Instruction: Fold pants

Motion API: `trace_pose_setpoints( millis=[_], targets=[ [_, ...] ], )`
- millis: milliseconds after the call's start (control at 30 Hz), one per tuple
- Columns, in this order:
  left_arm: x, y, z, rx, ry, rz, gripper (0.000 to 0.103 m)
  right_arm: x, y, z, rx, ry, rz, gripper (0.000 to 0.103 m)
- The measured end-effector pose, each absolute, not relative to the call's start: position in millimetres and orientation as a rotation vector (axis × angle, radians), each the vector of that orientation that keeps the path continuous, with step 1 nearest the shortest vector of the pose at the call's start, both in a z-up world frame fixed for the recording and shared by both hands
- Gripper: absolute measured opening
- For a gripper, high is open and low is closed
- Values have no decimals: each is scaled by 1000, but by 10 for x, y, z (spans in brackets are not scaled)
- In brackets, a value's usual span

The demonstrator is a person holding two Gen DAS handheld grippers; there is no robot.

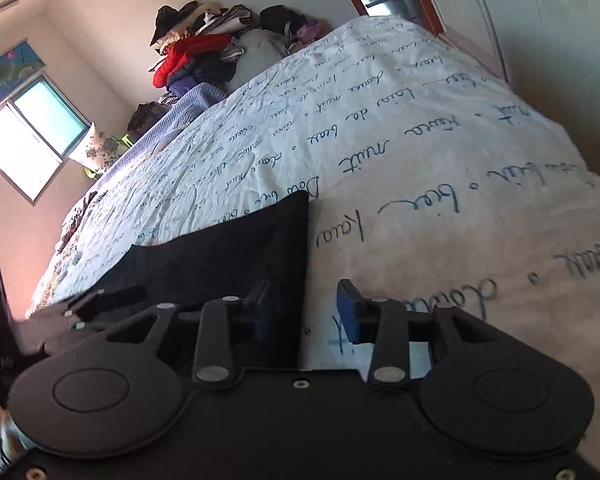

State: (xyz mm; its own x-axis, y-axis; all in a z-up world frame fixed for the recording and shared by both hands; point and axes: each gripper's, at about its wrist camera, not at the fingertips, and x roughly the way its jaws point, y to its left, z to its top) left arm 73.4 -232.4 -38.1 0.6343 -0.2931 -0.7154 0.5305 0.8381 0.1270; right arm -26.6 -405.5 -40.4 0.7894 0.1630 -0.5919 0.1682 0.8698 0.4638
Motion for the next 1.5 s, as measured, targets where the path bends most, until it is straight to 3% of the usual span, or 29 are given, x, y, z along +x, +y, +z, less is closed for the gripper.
trace_pose_setpoints(
  millis=[33, 167, 533, 800, 867, 967, 1067, 1333, 1500],
  targets=[
    [739, -2329, -384, 339, 751, -478, 95, -383, -3902, -366, 421, 648, -19, 55],
    [751, -2349, -380, 334, 755, -479, 95, -628, -3373, -337, 88, 593, -79, 56],
    [725, -2425, -355, 352, 741, -477, 95, -503, -3001, -501, -100, 603, -125, 56],
    [697, -2497, -364, 378, 732, -488, 95, -443, -2499, -693, -578, 526, -361, 60],
    [694, -2527, -376, 389, 735, -493, 95, -431, -2364, -807, -700, 534, -361, 53],
    [677, -2540, -385, 400, 731, -493, 95, -376, -2404, -914, -714, 618, -351, 19],
    [669, -2515, -386, 397, 729, -499, 96, -425, -2474, -869, -662, 647, -320, 4],
    [741, -2471, -411, 378, 748, -490, 98, -431, -2554, -848, -664, 677, -328, 3],
    [713, -2390, -360, 390, 719, -491, 98, -533, -2709, -512, -575, 747, -182, 13]
  ],
)
